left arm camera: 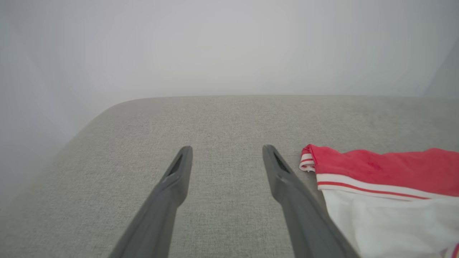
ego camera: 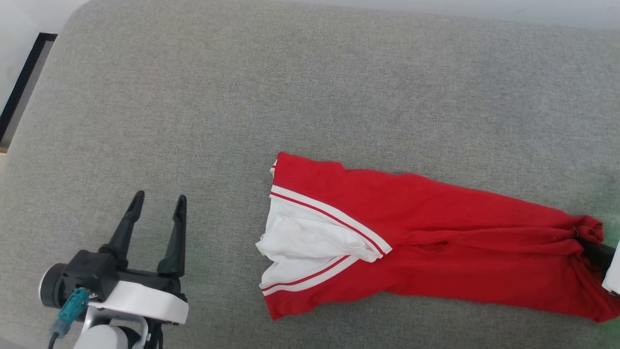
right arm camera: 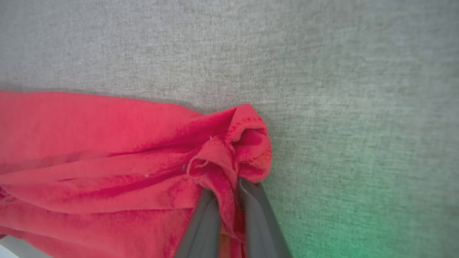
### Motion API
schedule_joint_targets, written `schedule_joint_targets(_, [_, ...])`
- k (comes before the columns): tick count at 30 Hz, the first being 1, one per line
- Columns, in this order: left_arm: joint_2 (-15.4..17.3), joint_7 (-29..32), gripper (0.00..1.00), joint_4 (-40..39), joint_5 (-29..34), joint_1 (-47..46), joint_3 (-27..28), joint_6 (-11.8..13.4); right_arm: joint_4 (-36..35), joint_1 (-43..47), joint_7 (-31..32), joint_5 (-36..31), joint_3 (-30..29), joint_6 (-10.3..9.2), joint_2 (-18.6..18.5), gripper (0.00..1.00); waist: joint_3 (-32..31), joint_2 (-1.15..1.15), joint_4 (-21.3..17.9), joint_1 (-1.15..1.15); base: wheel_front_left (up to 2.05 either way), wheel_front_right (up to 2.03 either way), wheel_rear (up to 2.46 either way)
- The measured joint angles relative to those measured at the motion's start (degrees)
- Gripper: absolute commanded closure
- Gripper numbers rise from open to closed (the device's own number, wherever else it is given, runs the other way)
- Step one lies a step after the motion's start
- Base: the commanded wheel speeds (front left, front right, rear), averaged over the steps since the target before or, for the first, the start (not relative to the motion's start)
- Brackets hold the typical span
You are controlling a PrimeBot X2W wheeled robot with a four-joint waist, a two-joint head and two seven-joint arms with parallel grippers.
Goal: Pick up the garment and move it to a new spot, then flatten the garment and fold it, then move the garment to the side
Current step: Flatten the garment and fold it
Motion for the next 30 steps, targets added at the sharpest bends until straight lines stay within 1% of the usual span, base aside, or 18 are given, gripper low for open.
schedule_joint_targets(9, [0.4, 0.0, 0.00, -0.2, 1.0, -0.2, -0.8, 0.0, 0.3, -0.9, 0.0, -0.2, -1.0, 0.30, 0.5, 1.00, 0.1, 0.00, -0.9, 0.00, 0.00, 0.00, 0.00])
schedule_joint_targets(15, [0.7, 0.0, 0.00, -1.4, 0.6, -0.2, -0.8, 0.0, -0.2, -1.5, -2.1, 0.2, -3.8, 0.49, 0.1, 1.00, 0.3, 0.00, -2.8, 0.00, 0.00, 0.00, 0.00])
schedule_joint_targets(18, [1.2, 0.0, 0.00, -2.0, 0.3, -0.2, -0.3, 0.0, 0.1, -1.8, -2.5, -0.2, -6.4, 0.43, -2.3, 1.00, 0.6, 0.00, -3.9, 0.00, 0.00, 0.00, 0.00])
schedule_joint_targets(24, [1.8, 0.0, 0.00, -2.4, 0.5, -0.2, 0.8, 0.0, 3.4, -3.4, -4.3, -1.5, -13.3, 0.38, -6.4, 1.00, 1.3, 0.00, -6.1, 0.00, 0.00, 0.00, 0.00])
schedule_joint_targets(27, [2.1, 0.0, 0.00, -2.4, 0.6, -0.5, 0.7, 0.0, 5.7, -4.1, -5.4, -3.0, -17.3, 0.38, -8.8, 1.00, 1.7, 0.00, -6.9, 0.00, 0.00, 0.00, 0.00])
schedule_joint_targets(30, [2.6, 0.0, 0.00, -2.2, 0.6, -0.7, 0.1, 0.0, 8.8, -4.1, -7.0, -6.6, -21.8, 0.38, -11.5, 1.00, 2.0, 0.00, -7.1, 0.00, 0.00, 0.00, 0.00])
